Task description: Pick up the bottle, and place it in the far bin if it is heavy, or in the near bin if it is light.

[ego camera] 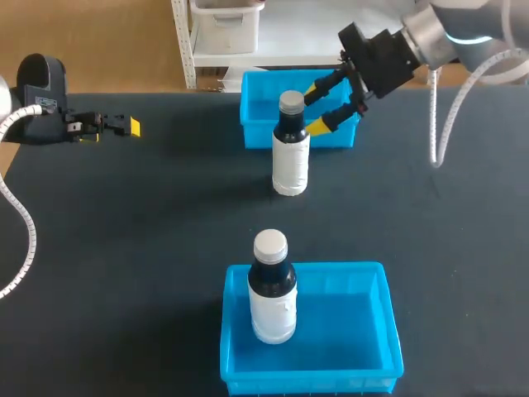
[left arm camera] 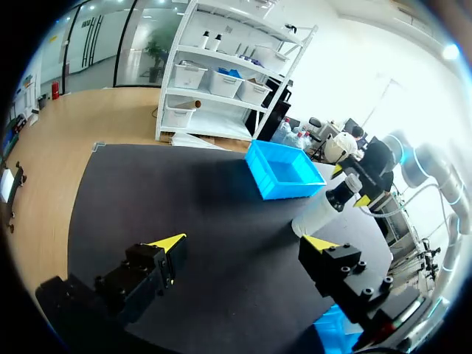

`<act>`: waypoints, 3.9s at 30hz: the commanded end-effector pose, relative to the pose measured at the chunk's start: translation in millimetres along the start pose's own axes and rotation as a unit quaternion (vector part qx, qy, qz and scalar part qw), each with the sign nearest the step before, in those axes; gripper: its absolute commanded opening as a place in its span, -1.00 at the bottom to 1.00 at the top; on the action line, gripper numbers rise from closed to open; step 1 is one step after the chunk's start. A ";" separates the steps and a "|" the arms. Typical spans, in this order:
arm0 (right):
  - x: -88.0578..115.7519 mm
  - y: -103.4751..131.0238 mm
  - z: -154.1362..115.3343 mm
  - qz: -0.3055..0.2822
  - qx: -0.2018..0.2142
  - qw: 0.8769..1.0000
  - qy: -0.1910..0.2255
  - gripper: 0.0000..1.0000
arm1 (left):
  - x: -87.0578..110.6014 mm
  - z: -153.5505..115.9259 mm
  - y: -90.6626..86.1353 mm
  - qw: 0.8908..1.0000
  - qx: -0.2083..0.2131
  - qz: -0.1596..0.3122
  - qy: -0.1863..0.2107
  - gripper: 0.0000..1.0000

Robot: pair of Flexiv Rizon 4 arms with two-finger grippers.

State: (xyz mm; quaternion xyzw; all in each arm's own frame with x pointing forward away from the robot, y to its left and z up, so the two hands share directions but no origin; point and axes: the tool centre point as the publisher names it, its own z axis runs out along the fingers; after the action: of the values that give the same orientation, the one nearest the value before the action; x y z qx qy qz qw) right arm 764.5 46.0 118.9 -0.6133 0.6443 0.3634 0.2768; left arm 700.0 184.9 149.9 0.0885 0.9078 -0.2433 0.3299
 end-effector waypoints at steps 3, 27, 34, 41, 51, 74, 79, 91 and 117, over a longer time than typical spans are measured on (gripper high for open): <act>-4.6 -2.0 11.8 0.004 -0.003 1.000 -0.003 1.00 | 0.0 0.0 0.0 1.000 0.000 0.000 0.000 1.00; -15.9 9.1 30.6 0.004 -0.012 1.000 -0.005 0.80 | 0.0 0.0 0.0 1.000 0.000 0.000 0.000 1.00; -13.7 9.6 30.4 0.008 -0.011 1.000 -0.005 0.49 | 0.0 0.0 0.0 1.000 0.000 0.000 0.000 1.00; -14.4 10.2 30.5 0.006 -0.011 1.000 -0.006 -0.04 | 0.0 0.0 0.0 1.000 0.000 0.000 0.000 1.00; -16.8 18.5 15.8 0.004 -0.004 1.000 -0.006 -0.34 | 0.0 0.0 0.0 1.000 0.000 0.000 0.000 1.00; 3.8 16.8 -122.2 0.053 0.095 0.994 0.004 -0.47 | 0.0 0.0 0.0 1.000 0.000 0.000 0.000 1.00; 2.6 1.9 -147.0 0.053 0.108 0.993 0.010 -0.49 | 0.0 0.0 0.0 1.000 0.000 0.000 0.000 1.00; -16.1 -62.0 -180.0 0.032 0.121 0.992 0.016 -0.54 | 0.0 0.0 0.0 1.000 0.000 0.000 0.000 1.00; -82.5 -134.9 -77.1 -0.049 0.010 0.999 0.001 -0.91 | 0.0 0.0 0.0 1.000 0.000 0.000 0.000 1.00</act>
State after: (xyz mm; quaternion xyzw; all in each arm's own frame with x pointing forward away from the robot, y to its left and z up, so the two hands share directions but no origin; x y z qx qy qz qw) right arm 888.4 25.1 215.0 -0.6160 0.6422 0.2943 0.3485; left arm 700.0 185.0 149.9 0.0885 0.9078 -0.2433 0.3299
